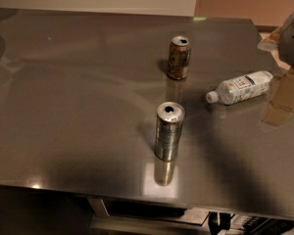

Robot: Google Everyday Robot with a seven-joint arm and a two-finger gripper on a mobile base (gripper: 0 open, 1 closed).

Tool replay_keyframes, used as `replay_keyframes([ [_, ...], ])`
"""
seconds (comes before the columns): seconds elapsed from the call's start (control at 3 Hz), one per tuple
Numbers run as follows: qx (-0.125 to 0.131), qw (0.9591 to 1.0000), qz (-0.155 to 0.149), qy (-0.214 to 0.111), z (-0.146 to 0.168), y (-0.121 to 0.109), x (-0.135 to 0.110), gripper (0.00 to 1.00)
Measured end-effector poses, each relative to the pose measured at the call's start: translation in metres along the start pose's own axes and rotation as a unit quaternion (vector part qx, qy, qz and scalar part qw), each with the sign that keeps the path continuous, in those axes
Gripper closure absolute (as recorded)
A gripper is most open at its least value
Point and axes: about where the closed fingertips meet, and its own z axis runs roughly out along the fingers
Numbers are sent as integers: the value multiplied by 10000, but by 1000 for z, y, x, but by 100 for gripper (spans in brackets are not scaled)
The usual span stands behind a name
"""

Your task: Pick redbull can

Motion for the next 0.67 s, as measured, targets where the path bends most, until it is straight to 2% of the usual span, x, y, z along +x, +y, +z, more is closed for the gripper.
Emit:
replay_keyframes([
  [0.33, 1, 10000, 0, -1, 0, 0, 0, 0],
  [0.67, -202, 9991, -147, -345, 5, 5, -12, 0],
])
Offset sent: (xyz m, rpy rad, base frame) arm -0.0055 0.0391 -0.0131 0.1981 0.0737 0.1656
